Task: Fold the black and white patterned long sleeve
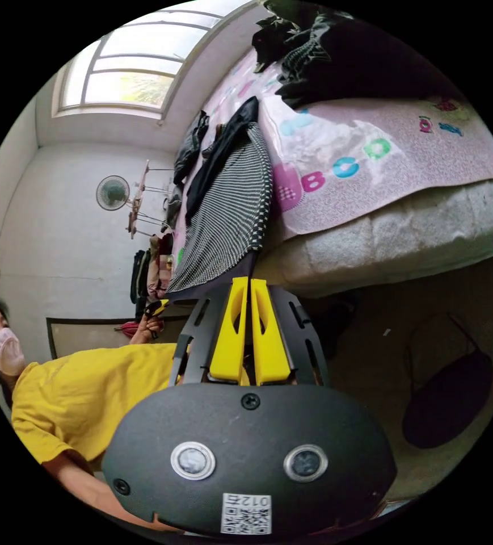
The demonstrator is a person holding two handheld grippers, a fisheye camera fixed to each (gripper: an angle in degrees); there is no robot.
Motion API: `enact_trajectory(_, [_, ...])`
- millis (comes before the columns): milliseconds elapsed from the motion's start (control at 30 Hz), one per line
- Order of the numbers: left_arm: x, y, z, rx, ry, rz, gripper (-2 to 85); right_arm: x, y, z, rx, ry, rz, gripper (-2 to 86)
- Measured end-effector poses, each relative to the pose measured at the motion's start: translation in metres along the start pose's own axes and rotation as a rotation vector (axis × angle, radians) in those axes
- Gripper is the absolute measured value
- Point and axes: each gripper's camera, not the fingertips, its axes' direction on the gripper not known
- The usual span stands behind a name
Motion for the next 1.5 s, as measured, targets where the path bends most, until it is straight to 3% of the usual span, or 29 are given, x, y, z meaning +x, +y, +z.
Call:
enact_trajectory(367, [0.044, 0.033, -0.067, 0.168, 0.206, 0.086, -0.1, 0.001, 0.028, -0.066, 0.207, -0.341, -0.107, 0.2])
enact_trajectory(800, [0.093, 0.052, -0.136, 0.286, 0.352, 0.183, 0.3, -0.036, 0.047, -0.12, 0.327, -0.445, -0.28, 0.2])
enact_trajectory(1133, [0.1, -0.057, -0.136, 0.37, 0.405, 0.129, 0.9, -0.031, -0.09, -0.105, 0.341, -0.574, -0.256, 0.2])
enact_trajectory(1500, [0.099, -0.215, -0.126, 0.461, 0.374, -0.041, 0.9, -0.037, -0.301, -0.067, 0.205, -0.61, -0.186, 0.2])
